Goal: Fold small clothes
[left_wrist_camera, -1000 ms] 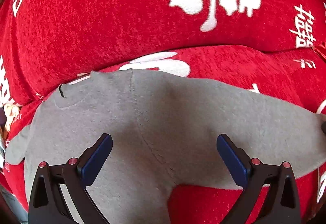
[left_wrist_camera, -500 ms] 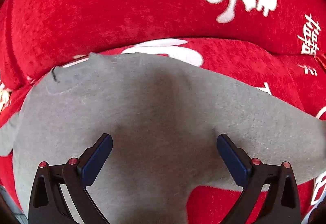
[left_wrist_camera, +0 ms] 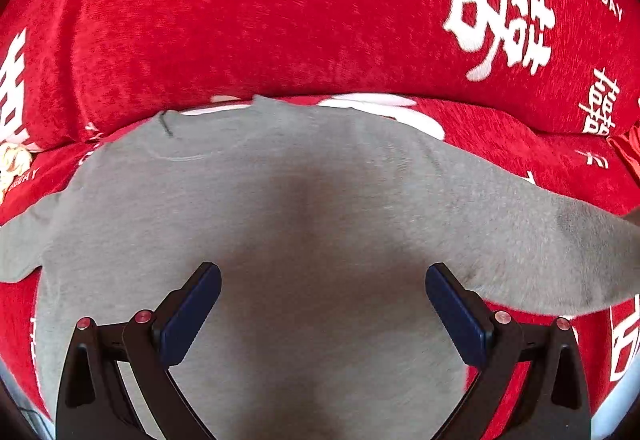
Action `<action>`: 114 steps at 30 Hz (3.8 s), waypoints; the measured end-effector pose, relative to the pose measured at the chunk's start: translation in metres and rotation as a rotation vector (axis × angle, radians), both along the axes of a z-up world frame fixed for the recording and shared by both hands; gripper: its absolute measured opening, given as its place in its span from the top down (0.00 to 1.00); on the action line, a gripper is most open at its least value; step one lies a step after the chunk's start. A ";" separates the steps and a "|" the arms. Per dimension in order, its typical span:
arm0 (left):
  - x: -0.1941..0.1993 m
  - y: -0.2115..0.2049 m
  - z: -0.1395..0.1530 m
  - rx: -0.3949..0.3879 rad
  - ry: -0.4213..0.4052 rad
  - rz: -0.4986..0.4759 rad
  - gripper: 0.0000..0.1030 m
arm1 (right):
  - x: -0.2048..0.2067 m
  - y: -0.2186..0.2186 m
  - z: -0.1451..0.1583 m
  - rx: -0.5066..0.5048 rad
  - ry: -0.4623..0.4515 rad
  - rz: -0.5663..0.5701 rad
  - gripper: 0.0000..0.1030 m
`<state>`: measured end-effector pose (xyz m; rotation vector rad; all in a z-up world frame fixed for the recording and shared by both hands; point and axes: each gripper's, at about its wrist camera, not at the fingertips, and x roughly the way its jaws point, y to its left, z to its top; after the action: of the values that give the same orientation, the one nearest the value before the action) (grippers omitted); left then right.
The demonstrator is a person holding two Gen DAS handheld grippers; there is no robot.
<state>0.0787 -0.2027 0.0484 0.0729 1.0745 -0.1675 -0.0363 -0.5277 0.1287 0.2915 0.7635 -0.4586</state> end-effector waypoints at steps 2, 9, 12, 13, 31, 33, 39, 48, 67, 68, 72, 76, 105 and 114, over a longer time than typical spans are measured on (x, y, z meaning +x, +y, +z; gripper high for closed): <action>-0.003 0.015 0.004 -0.011 -0.010 0.007 0.00 | 0.008 0.021 0.011 -0.023 -0.006 0.027 0.94; -0.010 0.075 0.002 -0.035 -0.009 0.055 0.00 | 0.033 0.096 0.038 -0.075 -0.019 0.116 0.94; -0.012 0.104 -0.002 -0.044 -0.003 0.080 0.00 | 0.045 0.131 0.045 -0.096 -0.021 0.154 0.94; -0.013 0.113 -0.003 -0.049 -0.003 0.088 0.00 | 0.049 0.144 0.047 -0.105 -0.022 0.169 0.94; -0.033 0.252 -0.014 -0.144 0.004 0.238 0.00 | 0.127 0.374 0.037 -0.232 0.022 0.437 0.94; -0.037 0.264 -0.011 -0.151 -0.011 0.249 0.00 | 0.135 0.403 0.024 -0.252 0.041 0.470 0.94; -0.053 0.308 -0.005 -0.194 -0.042 0.309 0.00 | 0.154 0.475 -0.032 -0.264 0.139 0.557 0.94; -0.067 0.342 -0.013 -0.238 -0.037 0.367 0.00 | 0.167 0.521 -0.100 -0.142 0.302 0.681 0.90; -0.032 0.248 0.000 -0.232 -0.012 0.225 0.00 | 0.134 0.369 -0.070 -0.088 0.278 0.618 0.24; -0.024 0.233 -0.002 -0.222 -0.008 0.196 0.00 | 0.133 0.354 -0.078 -0.075 0.294 0.592 0.24; 0.017 0.198 -0.029 -0.191 0.069 0.150 0.00 | 0.132 0.308 -0.108 -0.029 0.336 0.502 0.24; 0.038 0.191 -0.048 0.003 0.047 0.170 0.00 | 0.144 0.283 -0.115 0.014 0.286 0.481 0.23; -0.051 0.190 -0.044 0.016 -0.014 0.144 0.00 | 0.034 0.348 -0.102 -0.055 0.273 0.608 0.17; -0.114 0.201 -0.041 0.008 -0.071 0.104 0.00 | -0.052 0.341 -0.099 -0.076 0.174 0.636 0.16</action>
<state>-0.0357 -0.0015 0.0073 0.0297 1.0053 -0.0668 -0.0885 -0.1866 0.0300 -0.0707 0.9555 0.0913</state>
